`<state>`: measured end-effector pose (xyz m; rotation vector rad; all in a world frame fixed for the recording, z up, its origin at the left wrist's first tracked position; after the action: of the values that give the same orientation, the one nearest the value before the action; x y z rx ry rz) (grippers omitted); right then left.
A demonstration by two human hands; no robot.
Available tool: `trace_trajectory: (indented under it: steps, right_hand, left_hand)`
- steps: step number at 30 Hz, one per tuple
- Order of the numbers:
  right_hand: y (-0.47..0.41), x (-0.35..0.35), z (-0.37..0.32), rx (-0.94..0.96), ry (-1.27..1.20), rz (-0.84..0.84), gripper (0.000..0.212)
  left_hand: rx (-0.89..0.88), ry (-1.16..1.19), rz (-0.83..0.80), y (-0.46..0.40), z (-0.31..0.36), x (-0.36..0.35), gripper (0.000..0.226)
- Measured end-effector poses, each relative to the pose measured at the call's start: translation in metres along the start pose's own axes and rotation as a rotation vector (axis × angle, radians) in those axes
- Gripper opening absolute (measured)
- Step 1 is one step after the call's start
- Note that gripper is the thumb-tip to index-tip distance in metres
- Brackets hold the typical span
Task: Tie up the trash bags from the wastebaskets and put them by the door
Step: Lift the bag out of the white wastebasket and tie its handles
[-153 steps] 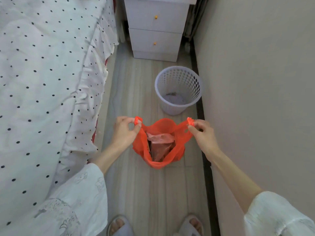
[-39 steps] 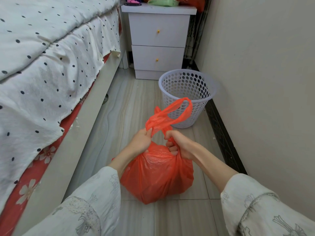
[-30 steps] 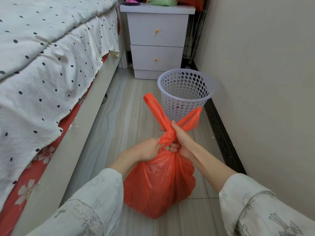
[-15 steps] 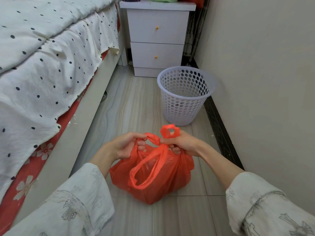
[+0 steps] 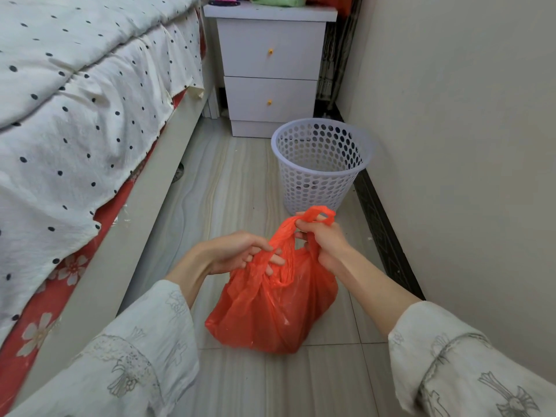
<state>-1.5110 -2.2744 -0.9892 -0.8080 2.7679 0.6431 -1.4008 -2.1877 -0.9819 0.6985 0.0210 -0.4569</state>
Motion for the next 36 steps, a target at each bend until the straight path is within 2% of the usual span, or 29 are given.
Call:
trace_trajectory:
  steps: [3,5,7,9,11,13,15,17,19,20,22,24,26,29,32,34,36]
  right_hand:
    - [-0.002,0.000,-0.001,0.008,-0.047,-0.056,0.021]
    - [-0.004,0.002,-0.002,0.022,-0.044,-0.064,0.021]
    - [-0.005,0.003,-0.003,0.020,0.009,-0.062,0.021]
    - [-0.004,0.003,-0.003,0.016,0.030,-0.061,0.021]
    - [-0.004,0.002,-0.004,0.021,0.018,-0.072,0.019]
    - [-0.003,0.002,-0.005,0.023,-0.006,-0.074,0.018]
    - [-0.003,0.004,-0.003,0.019,-0.057,-0.057,0.021]
    - [-0.003,0.005,0.001,0.003,-0.096,-0.055,0.019]
    - [-0.002,0.002,0.003,-0.007,-0.111,-0.081,0.013]
    - [-0.002,-0.002,0.003,-0.005,-0.109,-0.109,0.011]
    - [0.001,-0.012,0.002,-0.005,-0.057,-0.201,0.011]
    - [0.004,-0.023,0.002,0.000,0.015,-0.280,0.017]
    - [0.004,-0.023,-0.001,0.023,0.059,-0.236,0.033]
    - [-0.002,-0.009,-0.006,0.037,-0.203,-0.080,0.050]
    - [-0.004,-0.001,-0.008,0.006,-0.491,-0.087,0.052]
    - [-0.001,0.001,-0.011,0.018,-0.668,-0.095,0.043]
    - [0.003,0.003,-0.014,0.021,-0.791,-0.059,0.025]
  left_hand:
    - [-0.059,-0.050,0.018,0.002,0.006,-0.003,0.032]
    - [-0.167,-0.056,0.104,0.002,0.016,0.003,0.044]
    - [-0.288,-0.054,0.354,0.009,0.026,0.023,0.064]
    - [-0.443,0.067,0.554,0.022,0.033,0.043,0.072]
    - [-0.595,0.193,0.665,0.036,0.035,0.055,0.064]
    - [-0.706,0.365,0.785,0.049,0.027,0.067,0.043]
    - [-0.689,0.560,0.877,0.051,0.008,0.074,0.030]
    - [-0.523,0.650,0.805,0.036,-0.011,0.072,0.044]
    - [-0.350,0.603,0.567,0.019,-0.014,0.052,0.066]
    - [-0.312,0.543,0.457,0.013,-0.009,0.039,0.069]
    - [-0.403,0.449,0.377,0.007,0.007,0.025,0.054]
    - [-0.567,0.466,0.509,0.011,0.020,0.029,0.034]
    - [-0.702,0.613,0.611,0.014,0.023,0.041,0.032]
    - [-0.841,0.812,0.511,0.010,0.029,0.045,0.039]
    - [-0.864,0.832,0.425,0.009,0.038,0.039,0.039]
    - [-0.846,0.840,0.393,0.007,0.040,0.034,0.039]
    - [-0.815,0.908,0.386,0.003,0.035,0.033,0.040]
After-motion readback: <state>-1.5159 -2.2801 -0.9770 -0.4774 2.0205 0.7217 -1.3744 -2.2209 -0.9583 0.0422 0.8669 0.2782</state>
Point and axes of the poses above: each hand's wrist, its own y-axis away from the middle knuckle, its own x-axis out of the back of the hand, z = x × y, the point moved 8 cm from there along -y, towards the middle knuckle, and after that the axes turned 14 degrees about -z, right-handed, at the moved point
